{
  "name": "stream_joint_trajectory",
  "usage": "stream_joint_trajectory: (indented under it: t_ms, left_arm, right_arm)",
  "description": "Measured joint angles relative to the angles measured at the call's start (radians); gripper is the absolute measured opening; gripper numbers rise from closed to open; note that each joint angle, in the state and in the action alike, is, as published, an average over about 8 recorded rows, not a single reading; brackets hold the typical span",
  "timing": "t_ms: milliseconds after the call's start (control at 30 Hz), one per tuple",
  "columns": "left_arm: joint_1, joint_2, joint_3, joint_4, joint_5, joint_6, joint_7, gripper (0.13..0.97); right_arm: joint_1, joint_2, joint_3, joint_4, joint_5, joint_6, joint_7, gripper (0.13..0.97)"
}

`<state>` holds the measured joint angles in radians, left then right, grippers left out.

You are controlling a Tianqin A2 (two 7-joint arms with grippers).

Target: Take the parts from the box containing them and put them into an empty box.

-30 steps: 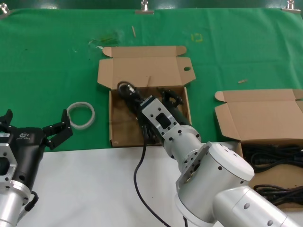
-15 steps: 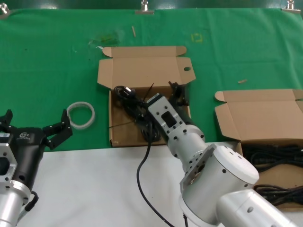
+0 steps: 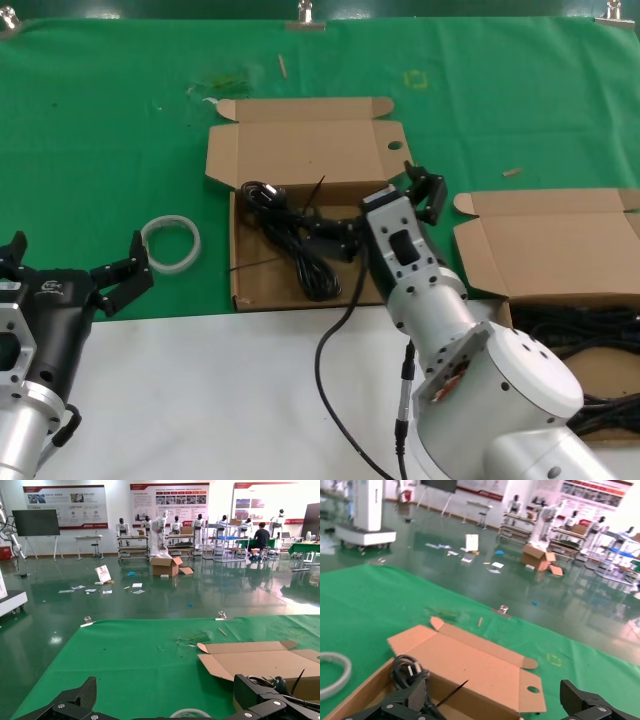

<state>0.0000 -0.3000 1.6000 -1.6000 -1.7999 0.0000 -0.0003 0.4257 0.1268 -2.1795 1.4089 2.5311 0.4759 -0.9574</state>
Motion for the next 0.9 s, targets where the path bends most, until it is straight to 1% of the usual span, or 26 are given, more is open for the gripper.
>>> stream_joint_trajectory:
  t_ms: [100,233,500,900]
  left_arm:
    - [0.000,0.000,0.000,0.000,0.000,0.000,0.000,0.966]
    - [0.000,0.000,0.000,0.000,0.000,0.000,0.000,0.966]
    - [0.000,0.000,0.000,0.000,0.000,0.000,0.000,0.966]
    - [0.000,0.000,0.000,0.000,0.000,0.000,0.000,0.966]
  right_arm:
    - [-0.022,0.000,0.031,0.010,-0.039,-0.025,0.051,0.929]
    - [-0.052,0.000,0.071,0.023,-0.089,-0.058,0.118,0.929]
    - [-0.111,0.000,0.151,0.050,-0.191,-0.124,0.251,0.966]
    - [-0.200,0.000,0.272,0.090,-0.344,-0.224,0.450,0.966]
